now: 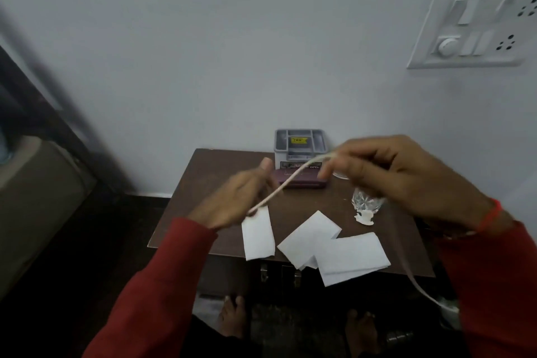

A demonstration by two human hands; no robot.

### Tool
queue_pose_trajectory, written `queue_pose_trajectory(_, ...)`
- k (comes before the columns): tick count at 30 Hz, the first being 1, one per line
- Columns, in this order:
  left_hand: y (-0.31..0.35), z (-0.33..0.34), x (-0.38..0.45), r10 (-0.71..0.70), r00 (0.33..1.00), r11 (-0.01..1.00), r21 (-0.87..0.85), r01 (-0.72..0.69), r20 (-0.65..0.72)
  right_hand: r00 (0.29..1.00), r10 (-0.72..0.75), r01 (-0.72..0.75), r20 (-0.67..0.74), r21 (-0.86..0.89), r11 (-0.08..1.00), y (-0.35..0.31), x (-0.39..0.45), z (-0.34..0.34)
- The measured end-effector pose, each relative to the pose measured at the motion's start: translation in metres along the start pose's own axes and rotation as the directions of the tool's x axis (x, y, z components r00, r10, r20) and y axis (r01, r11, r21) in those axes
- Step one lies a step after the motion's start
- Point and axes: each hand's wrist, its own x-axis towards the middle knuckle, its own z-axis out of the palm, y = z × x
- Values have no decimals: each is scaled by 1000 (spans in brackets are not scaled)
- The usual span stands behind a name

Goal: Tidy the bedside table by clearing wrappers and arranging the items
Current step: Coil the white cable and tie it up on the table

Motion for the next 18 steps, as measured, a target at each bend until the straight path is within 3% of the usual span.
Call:
queue_pose_trajectory(1,5,9,-3,-93,975,987,-113,118,203,989,-26,23,-142,-27,999,4,3,-2)
queue_pose_trajectory(2,12,18,-4,-90,928,951,-246,188,360,961,-40,24,-274,-61,998,11,6,-4)
queue_pose_trajectory(3,17,24,-4,-6,900,893,-403,200,435,916,-41,1,-399,-99,995,21,8,-5)
queue_pose_trajectory(5,27,30,-4,181,883,712,-677,185,432,807,8,-71,-591,-83,994,45,11,-8)
queue_pose_trajectory(7,36,28,-5,347,862,533,-834,142,368,756,74,-137,-650,-46,989,64,12,-8)
queue_pose_trajectory(9,44,25,-6,454,839,380,-917,122,300,826,142,-198,-546,-45,979,74,13,1)
queue_pose_trajectory(11,48,22,-6,456,876,251,-967,43,157,937,203,-251,-283,-144,957,74,14,18)
queue_pose_trajectory(13,46,19,-3,348,936,192,-972,-133,-59,961,276,-263,29,-231,937,65,13,41)
queue_pose_trajectory(16,37,16,6,131,944,255,-910,-327,-302,907,300,-206,297,-307,929,44,14,65)
queue_pose_trajectory(18,25,18,12,68,923,425,-826,-371,-379,887,299,-176,353,-341,923,34,14,73)
